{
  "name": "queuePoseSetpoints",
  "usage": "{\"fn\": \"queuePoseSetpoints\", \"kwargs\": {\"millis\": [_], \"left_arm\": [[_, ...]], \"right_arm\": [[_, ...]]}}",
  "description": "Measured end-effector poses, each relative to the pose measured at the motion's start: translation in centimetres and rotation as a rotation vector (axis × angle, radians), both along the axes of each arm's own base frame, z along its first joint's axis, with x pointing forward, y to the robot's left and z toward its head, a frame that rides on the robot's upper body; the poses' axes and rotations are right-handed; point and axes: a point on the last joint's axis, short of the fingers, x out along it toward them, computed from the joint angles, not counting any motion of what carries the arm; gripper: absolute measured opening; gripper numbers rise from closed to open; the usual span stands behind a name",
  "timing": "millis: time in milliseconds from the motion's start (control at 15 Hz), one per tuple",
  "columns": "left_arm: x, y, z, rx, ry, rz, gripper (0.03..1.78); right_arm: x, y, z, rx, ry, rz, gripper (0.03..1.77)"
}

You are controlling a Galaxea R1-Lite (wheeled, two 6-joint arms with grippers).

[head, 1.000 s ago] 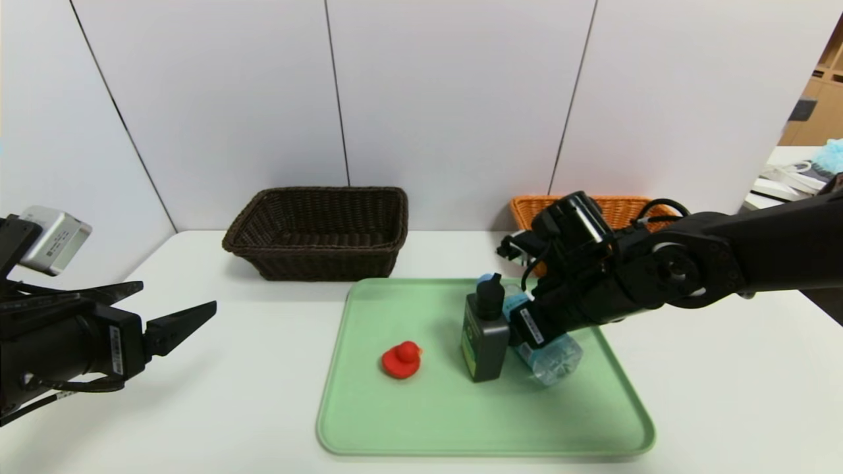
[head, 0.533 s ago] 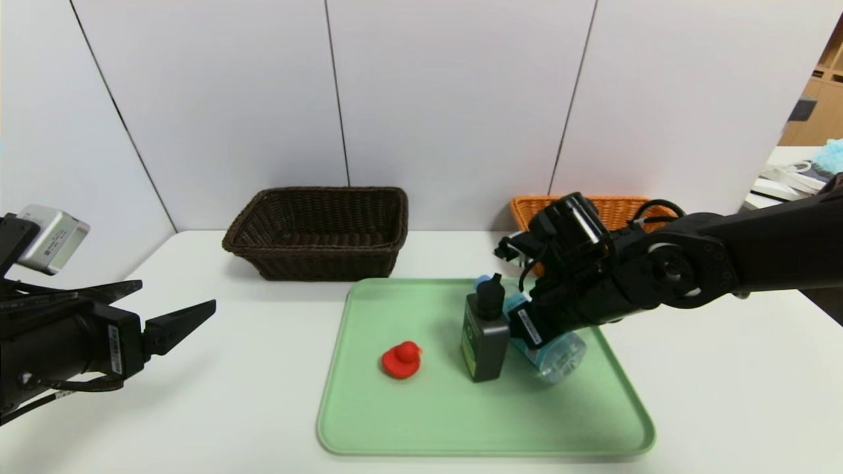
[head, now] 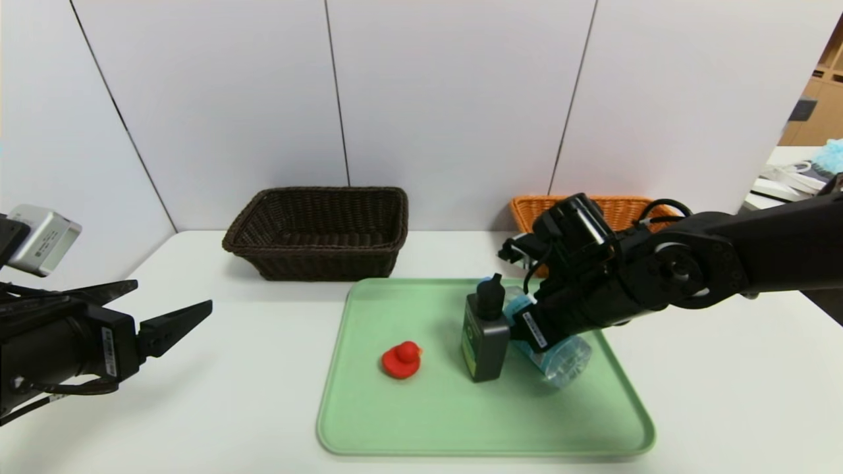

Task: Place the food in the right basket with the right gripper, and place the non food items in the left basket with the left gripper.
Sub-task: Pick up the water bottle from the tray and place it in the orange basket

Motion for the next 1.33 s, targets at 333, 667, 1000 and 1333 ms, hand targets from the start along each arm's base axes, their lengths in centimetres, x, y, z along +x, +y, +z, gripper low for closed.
{"fn": "queuePoseSetpoints", "kwargs": {"millis": [333,667,1000,1333], "left_arm": [[-0.4,0.0,0.0,0.001,0.006,0.003,1.69],[-0.5,0.1,0.0,0.004,0.004,0.011,1.69],[-1.2,0.1,-0.1,0.006,0.019,0.011,1.69],[-1.7,0.1,0.2,0.005,0.005,0.011,1.69]], "right_arm": [[-1.0,-0.6,2.2,0.033,-0.054,-0.002,0.84],[-3.4,-1.8,5.8,0.079,-0.127,0.002,0.05],[-4.4,-2.3,5.8,0.081,-0.124,0.005,0.05],[-4.6,-2.0,6.1,0.080,-0.134,0.012,0.05]]}}
